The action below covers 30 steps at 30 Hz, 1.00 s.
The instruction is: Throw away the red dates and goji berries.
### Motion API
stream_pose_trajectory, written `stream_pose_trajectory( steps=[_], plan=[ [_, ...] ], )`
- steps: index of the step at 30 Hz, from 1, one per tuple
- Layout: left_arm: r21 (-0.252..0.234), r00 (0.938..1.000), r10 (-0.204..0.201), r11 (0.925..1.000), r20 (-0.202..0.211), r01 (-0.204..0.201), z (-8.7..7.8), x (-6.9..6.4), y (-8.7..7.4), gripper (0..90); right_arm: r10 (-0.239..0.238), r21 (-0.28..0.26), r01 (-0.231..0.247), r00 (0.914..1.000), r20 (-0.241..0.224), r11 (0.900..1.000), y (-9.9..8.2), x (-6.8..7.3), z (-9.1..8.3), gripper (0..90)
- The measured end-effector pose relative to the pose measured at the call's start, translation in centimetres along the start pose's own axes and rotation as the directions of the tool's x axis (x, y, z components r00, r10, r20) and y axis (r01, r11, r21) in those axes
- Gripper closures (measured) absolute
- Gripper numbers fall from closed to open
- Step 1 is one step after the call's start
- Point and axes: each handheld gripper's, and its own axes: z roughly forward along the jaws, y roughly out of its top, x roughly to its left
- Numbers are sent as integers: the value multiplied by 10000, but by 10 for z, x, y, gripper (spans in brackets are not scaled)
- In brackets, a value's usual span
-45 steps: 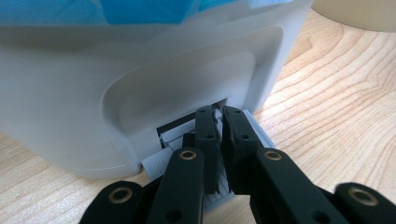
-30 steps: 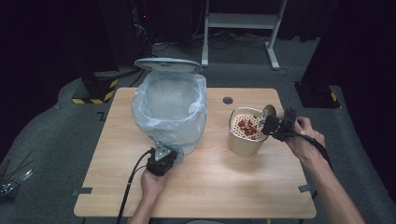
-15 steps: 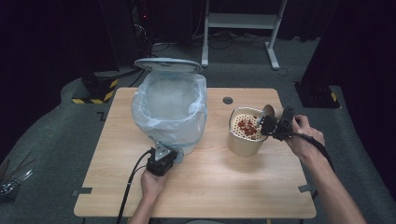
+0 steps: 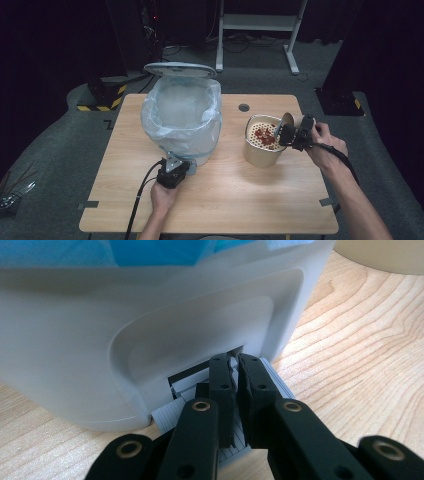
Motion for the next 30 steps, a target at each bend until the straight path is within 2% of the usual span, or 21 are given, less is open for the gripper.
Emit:
stream_pose_trajectory(
  steps=[4, 9, 12, 16, 19, 22, 24, 28, 30],
  plan=[
    [3, 10000, 1, 10000, -2, -1, 0, 0, 0, 851, -126, 24, 126, 9998, 131, 9999, 0, 2, 2, 382],
    [5, 10000, 7, 10000, -4, -7, 0, 0, 0, 851, -42, -100, 42, 10000, 15, 9999, 4, 3, -2, 383],
    [1, 10000, 5, 10000, -5, -5, 0, 0, 0, 851, -223, 28, 223, 9997, -29, 9997, 3, 4, 1, 383],
    [2, 10000, 2, 10000, -3, -2, 0, 0, 0, 851, -190, -183, 189, 9998, -71, 9997, 4, 5, -3, 384],
    [-2, 10000, 0, 10000, 1, 0, 0, 0, 0, 851, -149, 0, 149, 9997, -179, 9999, 4, 5, 1, 383],
    [3, 10000, 4, 10000, -2, -4, 0, 0, 0, 851, -127, -199, 123, 9997, -194, 9997, 4, 7, -2, 383],
    [-3, 10000, 6, 10000, -6, -6, 0, 0, 0, 851, -86, -85, 84, 9996, -271, 9999, 3, 5, 1, 383],
    [-1, 10000, 15, 10000, -11, -15, 0, 0, 0, 851, -83, -197, 78, 9996, -269, 9998, 2, 6, 0, 383],
    [6, 10000, 59, 10000, -41, -59, 0, 0, 0, 851, -49, -47, 48, 9995, -325, 10000, 2, 4, 1, 383]
  ],
)
